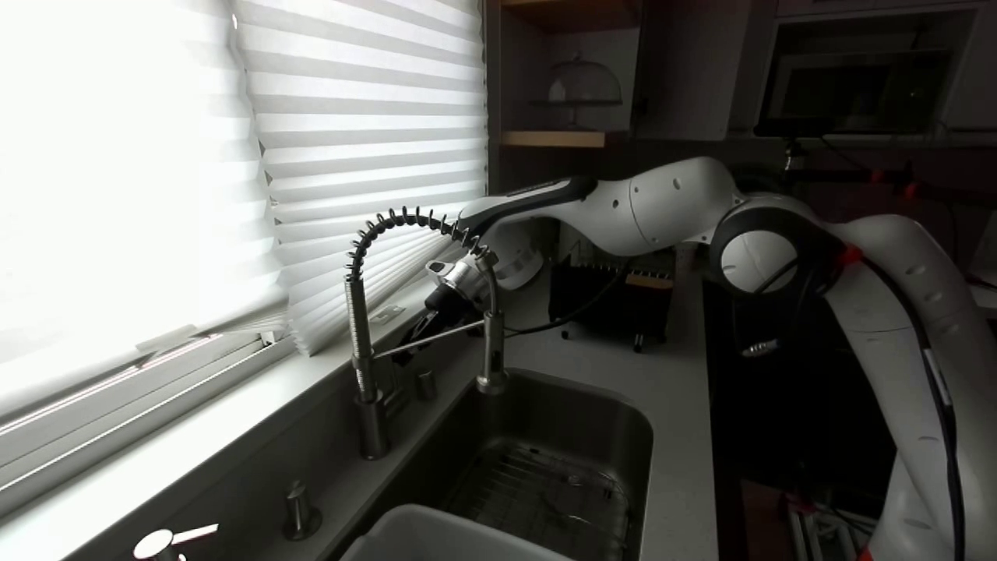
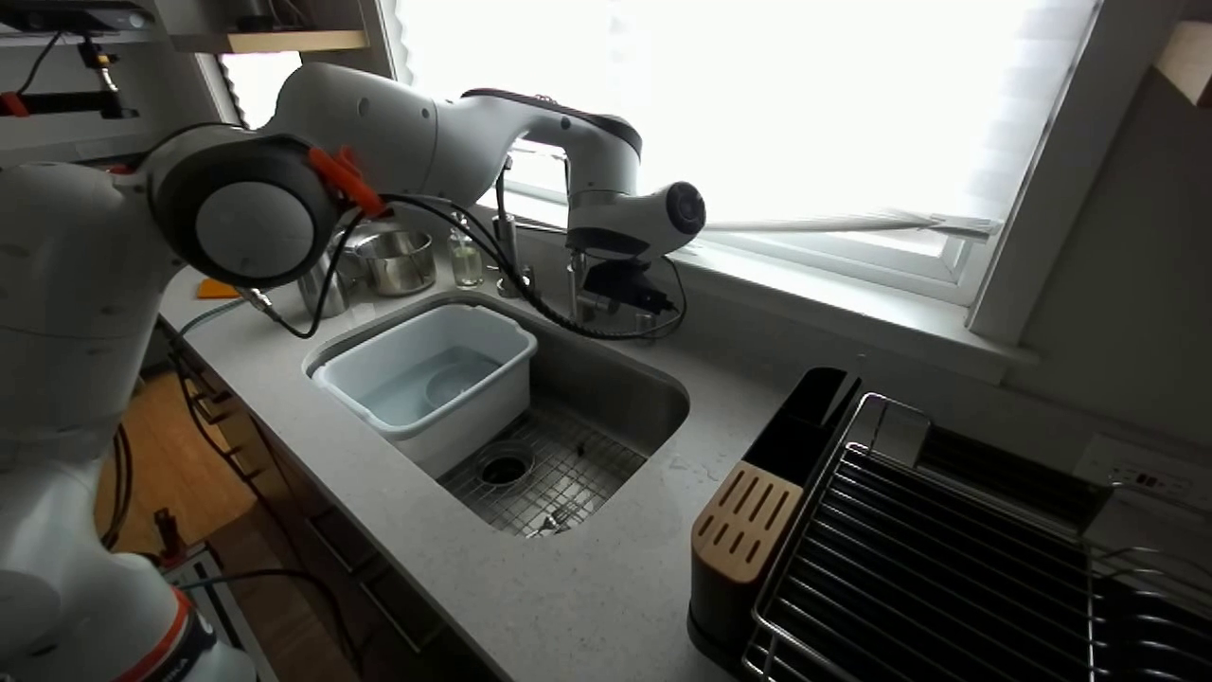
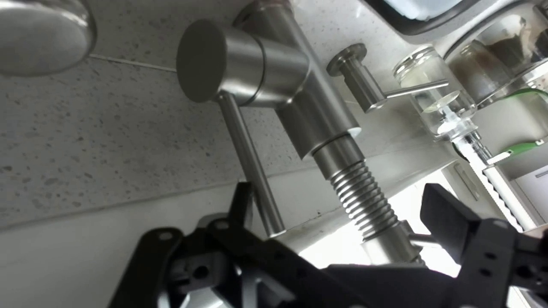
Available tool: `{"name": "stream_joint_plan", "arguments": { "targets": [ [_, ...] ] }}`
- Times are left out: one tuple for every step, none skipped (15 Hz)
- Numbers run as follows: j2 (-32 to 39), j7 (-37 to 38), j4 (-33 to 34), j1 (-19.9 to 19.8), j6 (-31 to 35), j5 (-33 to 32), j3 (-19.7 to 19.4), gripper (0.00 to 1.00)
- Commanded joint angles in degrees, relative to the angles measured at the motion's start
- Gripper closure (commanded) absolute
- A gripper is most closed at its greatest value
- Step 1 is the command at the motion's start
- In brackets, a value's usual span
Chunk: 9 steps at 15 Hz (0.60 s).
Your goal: Turn off the water
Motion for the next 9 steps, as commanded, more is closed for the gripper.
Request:
{"name": "stream_joint_plan", "arguments": {
  "targets": [
    [-3.0, 3.8, -3.1, 1.5, -0.7, -7.2, -2.8, 0.00],
    [-4.0, 4.8, -4.1, 1.7, -0.8, -9.8, -3.4, 0.00],
    [-5.1, 5.4, -5.2, 1.7, -0.7, -12.5, -3.8, 0.00],
    [-6.1, 5.6, -6.1, 1.4, -1.1, -15.1, -4.0, 0.00],
    [-7.4, 6.2, -7.5, 1.2, -1.5, -17.7, -4.4, 0.00],
    [-8.7, 6.5, -9.0, 0.9, -1.8, -20.0, -4.6, 0.00],
    [-10.3, 7.4, -10.5, 0.7, -2.2, -22.2, -4.8, 0.00],
    [-12.1, 8.1, -12.5, 0.6, -2.5, -24.4, -5.1, 0.00],
    [-14.3, 9.2, -14.8, 0.7, -2.6, -26.5, -5.5, 0.00]
  ]
}}
